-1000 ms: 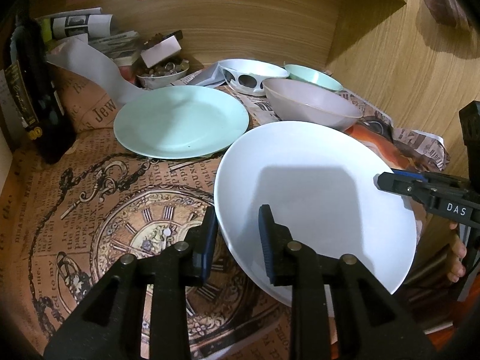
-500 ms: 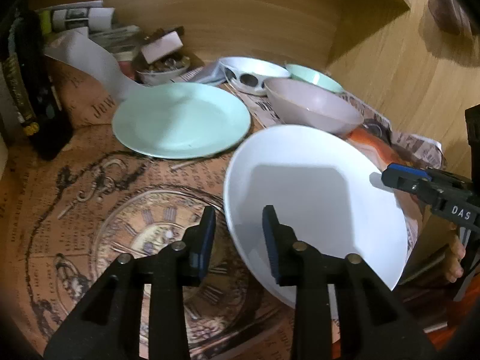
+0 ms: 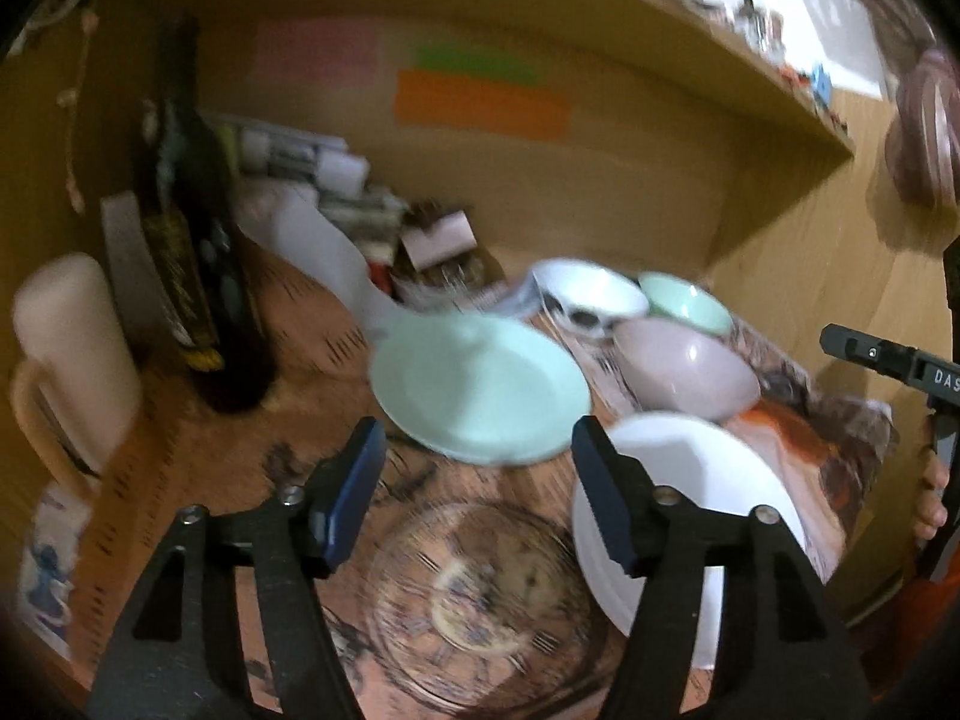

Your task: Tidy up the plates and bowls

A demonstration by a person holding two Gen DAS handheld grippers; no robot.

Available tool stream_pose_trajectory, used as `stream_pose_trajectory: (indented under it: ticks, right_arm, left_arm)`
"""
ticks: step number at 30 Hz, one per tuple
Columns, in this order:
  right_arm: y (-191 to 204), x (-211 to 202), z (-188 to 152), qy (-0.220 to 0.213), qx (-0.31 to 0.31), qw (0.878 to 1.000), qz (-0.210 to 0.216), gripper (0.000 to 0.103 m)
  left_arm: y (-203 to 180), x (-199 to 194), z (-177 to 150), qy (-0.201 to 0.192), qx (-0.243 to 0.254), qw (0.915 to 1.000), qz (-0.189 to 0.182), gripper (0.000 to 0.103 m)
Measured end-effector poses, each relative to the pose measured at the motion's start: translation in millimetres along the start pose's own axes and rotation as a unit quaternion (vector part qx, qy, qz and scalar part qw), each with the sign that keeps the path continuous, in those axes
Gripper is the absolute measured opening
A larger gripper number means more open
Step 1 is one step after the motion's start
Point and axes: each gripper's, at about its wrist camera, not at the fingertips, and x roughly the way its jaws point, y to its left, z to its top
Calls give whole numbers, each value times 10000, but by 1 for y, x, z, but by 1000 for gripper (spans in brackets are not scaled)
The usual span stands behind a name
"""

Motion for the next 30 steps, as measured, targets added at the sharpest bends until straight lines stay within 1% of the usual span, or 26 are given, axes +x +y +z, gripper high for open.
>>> stream_pose_trajectory:
  ticks: [1,3,4,5,7,9,13,14,17,18,20,23,25,29,30]
  right_arm:
    - [2,0,6,-37,-32,10000,11,39]
    - [5,2,18,-100,-110,9999,36,44]
    - [8,3,24,-133,-157,9998,53,49]
    - [12,5,30,-165,-221,9996,48,52]
    - [20,10,40,-200,-391,9990,6,52]
    - [26,16,47,-193,-570,9982,-10,52]
    - [45,37,60,-93,-1054,9943,-138,52]
    - [46,40,61,-76,-1096,9939,-131,52]
    - [46,51,67,25,-1056,9944,90,52]
    - [46,56,68,59,-1039,9945,118,52]
    - [44,66,70,127,-1036,9945,107,52]
    - [38,89,75,427,-846,9951,270,52]
    - [36,99,79,518,-797,9951,255,52]
    - [34,117,89,615,-799,9946,260,52]
    - [34,121,90,655,-832,9940,259,52]
  left_arm:
    - [3,-3,5,-57,25,10000,36,68]
    - [9,-5,13,-128,62,9998,101,69]
    - [12,-5,16,-163,72,9997,139,71]
    - [13,-5,19,-178,79,9997,164,73]
    - [19,-4,26,-212,51,9996,169,87]
    - [25,-1,32,-247,-15,9995,178,91]
    - [37,7,47,-155,-141,9997,142,91]
    - [42,9,51,-136,-198,9996,139,91]
    - [50,14,57,-119,-258,9994,209,95]
    - [51,16,57,-109,-251,9993,254,98]
    - [55,23,58,-50,-232,9991,349,99]
    - [62,42,54,271,-288,9985,368,99]
    - [66,55,50,458,-328,9977,384,99]
    - [74,82,29,1064,-367,9925,470,99]
    - [74,86,25,1165,-354,9913,495,99]
